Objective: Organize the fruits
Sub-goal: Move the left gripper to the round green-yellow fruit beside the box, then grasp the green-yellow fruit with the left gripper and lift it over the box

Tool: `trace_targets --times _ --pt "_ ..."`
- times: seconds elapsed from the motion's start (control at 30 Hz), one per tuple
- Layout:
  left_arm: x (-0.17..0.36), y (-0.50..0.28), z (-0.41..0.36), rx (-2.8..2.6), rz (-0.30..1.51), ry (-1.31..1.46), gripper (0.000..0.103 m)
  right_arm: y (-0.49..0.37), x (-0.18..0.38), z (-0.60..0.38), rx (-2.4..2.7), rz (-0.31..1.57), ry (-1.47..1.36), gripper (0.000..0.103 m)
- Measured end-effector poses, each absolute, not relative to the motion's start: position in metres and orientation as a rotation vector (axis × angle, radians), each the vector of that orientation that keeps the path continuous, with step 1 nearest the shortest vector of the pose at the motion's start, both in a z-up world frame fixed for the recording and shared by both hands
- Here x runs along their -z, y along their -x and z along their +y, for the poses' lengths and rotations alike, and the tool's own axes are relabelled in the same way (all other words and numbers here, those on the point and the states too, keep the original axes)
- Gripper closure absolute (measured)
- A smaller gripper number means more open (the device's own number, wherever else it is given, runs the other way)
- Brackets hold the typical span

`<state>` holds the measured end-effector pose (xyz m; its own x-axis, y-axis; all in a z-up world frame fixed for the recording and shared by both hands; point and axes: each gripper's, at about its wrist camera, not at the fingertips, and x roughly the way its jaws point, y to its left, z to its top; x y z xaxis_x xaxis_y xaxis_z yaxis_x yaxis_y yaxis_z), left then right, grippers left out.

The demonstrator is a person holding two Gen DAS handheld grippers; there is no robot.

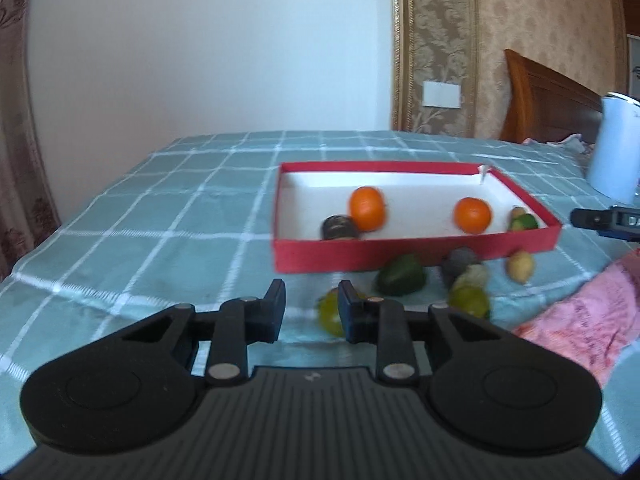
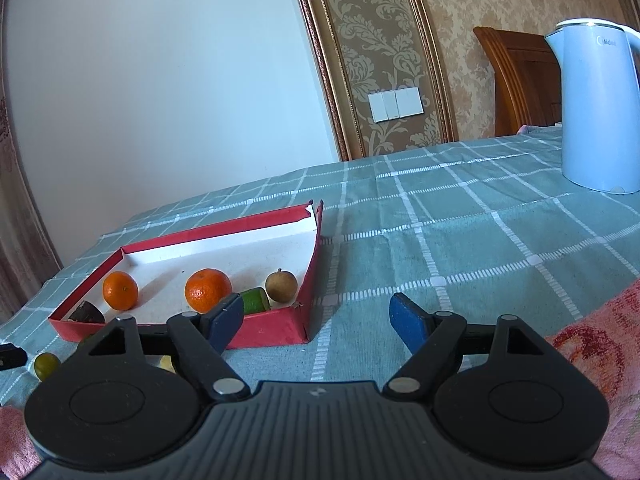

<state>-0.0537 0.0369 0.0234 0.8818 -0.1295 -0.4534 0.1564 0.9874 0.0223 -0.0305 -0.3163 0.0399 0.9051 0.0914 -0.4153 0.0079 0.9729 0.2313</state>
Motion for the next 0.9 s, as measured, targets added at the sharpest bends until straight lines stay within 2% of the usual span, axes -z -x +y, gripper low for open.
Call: trace_targets --times 0.07,0.33,0.53,0.63,0.73,0.8,0.83,0.9 --pt "-0.024 0.054 0.03 0.169 0.463 -0.066 0.07 0.03 -0.04 -0.317 -0.045 0.441 -0.232 0.023" --pt "-0.015 0.04 0.013 0.181 0.497 -0.086 0.068 0.03 -0.04 -0.318 -0.045 0.441 -0.235 0.022" --pt "-0.008 0.029 0.014 0.157 0.516 -0.069 0.055 0.03 -0.039 -0.319 -0.046 0.443 -0.242 0.022" --pt "-0.007 0.027 0.018 0.154 0.526 -0.051 0.052 0.03 -0.039 -0.319 -0.047 0.445 -0.243 0.022" --pt "-0.004 0.025 0.019 0.157 0.54 -0.043 0.053 0.03 -0.039 -0.319 -0.049 0.448 -0.246 0.022" --pt "-0.002 0.023 0.02 0.158 0.559 -0.038 0.06 0.03 -0.039 -0.319 -0.05 0.45 -0.249 0.022" --pt "-0.001 0.022 0.02 0.159 0.57 -0.034 0.07 0.03 -0.039 -0.319 -0.049 0.449 -0.252 0.022" --pt "0.0 0.022 0.023 0.161 0.573 -0.023 0.07 0.03 -0.039 -0.32 -0.049 0.449 -0.256 0.022"
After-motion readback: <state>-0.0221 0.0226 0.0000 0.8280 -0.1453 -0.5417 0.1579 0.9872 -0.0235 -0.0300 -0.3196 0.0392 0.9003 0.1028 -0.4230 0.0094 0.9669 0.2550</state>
